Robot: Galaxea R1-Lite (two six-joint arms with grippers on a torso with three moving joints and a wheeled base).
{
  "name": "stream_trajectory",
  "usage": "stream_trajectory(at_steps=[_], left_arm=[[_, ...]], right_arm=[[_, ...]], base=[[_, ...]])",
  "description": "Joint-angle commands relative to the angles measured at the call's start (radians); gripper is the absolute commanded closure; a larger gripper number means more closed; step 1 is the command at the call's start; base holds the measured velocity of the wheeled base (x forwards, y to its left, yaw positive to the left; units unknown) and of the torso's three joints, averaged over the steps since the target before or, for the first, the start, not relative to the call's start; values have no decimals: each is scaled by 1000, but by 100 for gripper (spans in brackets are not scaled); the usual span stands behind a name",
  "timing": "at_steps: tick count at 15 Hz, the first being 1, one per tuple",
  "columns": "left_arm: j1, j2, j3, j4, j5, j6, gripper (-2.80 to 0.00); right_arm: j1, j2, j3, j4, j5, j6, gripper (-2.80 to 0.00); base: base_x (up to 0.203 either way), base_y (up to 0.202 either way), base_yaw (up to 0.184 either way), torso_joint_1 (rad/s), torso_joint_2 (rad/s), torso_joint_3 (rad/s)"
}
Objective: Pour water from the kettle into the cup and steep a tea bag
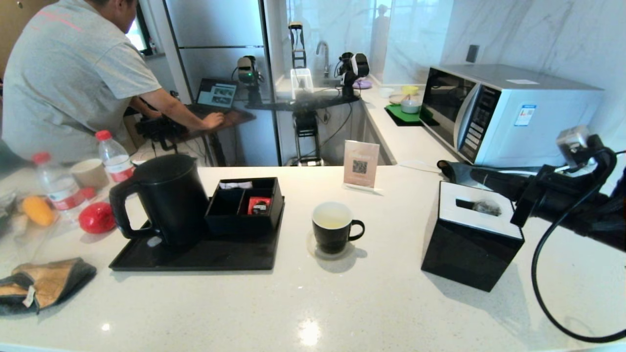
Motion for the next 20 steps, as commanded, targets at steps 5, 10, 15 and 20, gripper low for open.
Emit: stream_trajectory(at_steps=[5, 10, 15, 20], left_arm=[[0, 0, 0, 0, -1, -1, 0], [0, 0, 0, 0, 0, -1, 0], [0, 0, 0, 0, 0, 1, 0], [0, 0, 0, 0, 0, -1, 0]], right_arm=[[2, 7, -104, 0, 10, 9, 0], [31, 7, -142, 11, 9, 10, 0], [33, 7, -103, 3, 9, 9, 0], [19, 3, 21, -9, 3, 0, 0]], base=[[0, 0, 0, 0, 0, 0], [0, 0, 0, 0, 0, 0], [0, 0, 0, 0, 0, 0], [0, 0, 0, 0, 0, 0]])
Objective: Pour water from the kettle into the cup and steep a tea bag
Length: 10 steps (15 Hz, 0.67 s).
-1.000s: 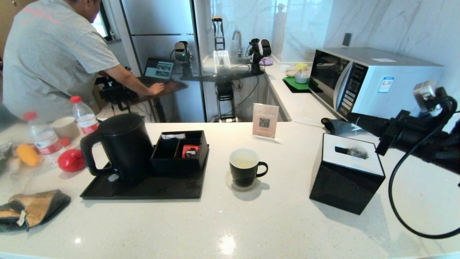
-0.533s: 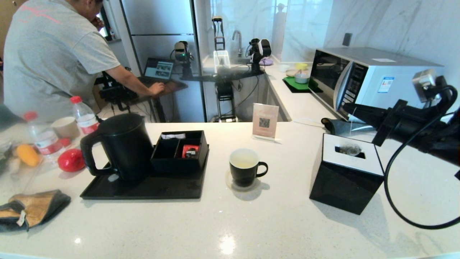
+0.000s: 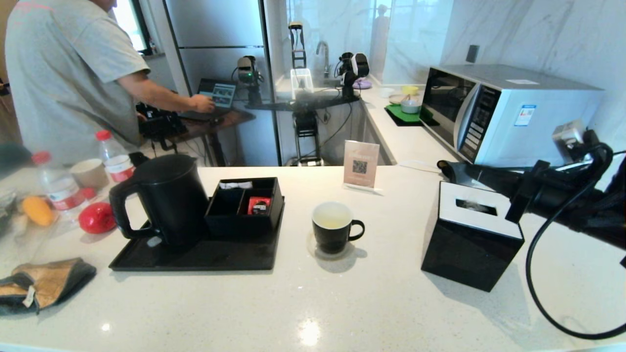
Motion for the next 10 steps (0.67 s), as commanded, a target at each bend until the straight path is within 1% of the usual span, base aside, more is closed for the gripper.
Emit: stream_trajectory(at_steps=[1, 7, 10], left_arm=[[0, 0, 0, 0, 0, 0, 0], [0, 0, 0, 0, 0, 1, 0], [0, 0, 0, 0, 0, -1, 0]], right_arm=[[-19, -1, 52, -7, 3, -6, 0], [-42, 5, 65, -5, 1, -5, 0], [-77, 11, 67, -5, 2, -3, 0]], base=[[0, 0, 0, 0, 0, 0], [0, 0, 0, 0, 0, 0], [0, 0, 0, 0, 0, 0]])
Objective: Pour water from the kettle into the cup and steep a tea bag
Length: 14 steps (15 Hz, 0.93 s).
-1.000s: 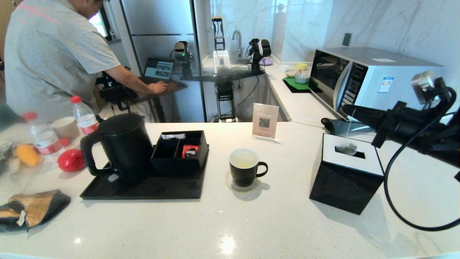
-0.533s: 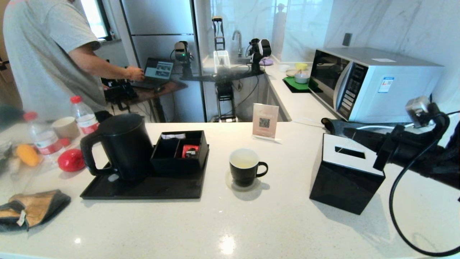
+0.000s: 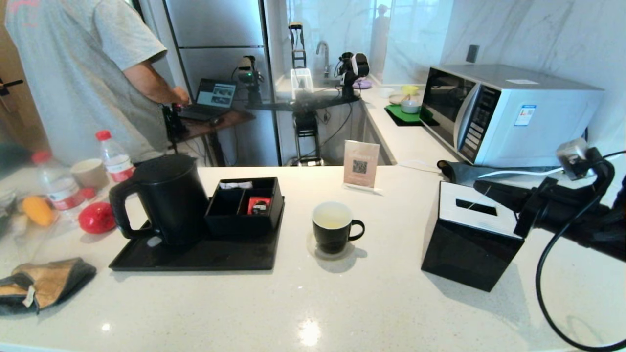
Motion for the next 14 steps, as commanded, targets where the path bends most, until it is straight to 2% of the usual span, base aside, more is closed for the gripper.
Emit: stream_trajectory(at_steps=[1, 6, 7, 11, 14], left_arm=[[0, 0, 0, 0, -1, 0, 0], [0, 0, 0, 0, -1, 0, 0], [0, 0, 0, 0, 0, 1, 0], [0, 0, 0, 0, 0, 0, 0], [0, 0, 0, 0, 0, 0, 0]], right_arm=[[-28, 12, 1, -7, 3, -1, 0], [-73, 19, -3, -1, 2, 0, 0], [-81, 21, -4, -1, 0, -2, -280], [-140, 31, -10, -4, -4, -13, -280], [-214, 40, -11, -3, -5, -67, -280]], base=[[0, 0, 0, 0, 0, 0], [0, 0, 0, 0, 0, 0], [0, 0, 0, 0, 0, 0], [0, 0, 0, 0, 0, 0], [0, 0, 0, 0, 0, 0]])
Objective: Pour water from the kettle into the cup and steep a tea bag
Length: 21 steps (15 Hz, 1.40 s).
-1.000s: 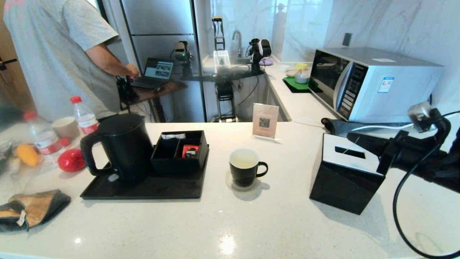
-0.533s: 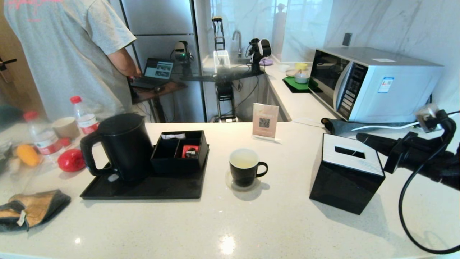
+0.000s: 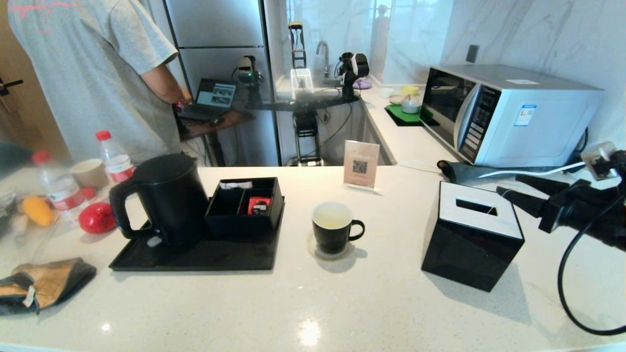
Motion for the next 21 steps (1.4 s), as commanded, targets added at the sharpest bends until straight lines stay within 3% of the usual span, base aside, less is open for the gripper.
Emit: stream_trajectory(at_steps=[1, 6, 16, 21], left_arm=[[0, 0, 0, 0, -1, 1, 0], [0, 0, 0, 0, 0, 0, 0], [0, 0, 0, 0, -1, 1, 0], [0, 0, 0, 0, -1, 0, 0]], right_arm=[[-56, 11, -9, -8, 4, -29, -280], [-76, 22, -28, -9, 4, -107, -280], [-77, -35, -29, 2, 17, -104, -280], [-1, -181, -91, 260, 11, -26, -280]], base=[[0, 0, 0, 0, 0, 0], [0, 0, 0, 0, 0, 0], [0, 0, 0, 0, 0, 0], [0, 0, 0, 0, 0, 0]])
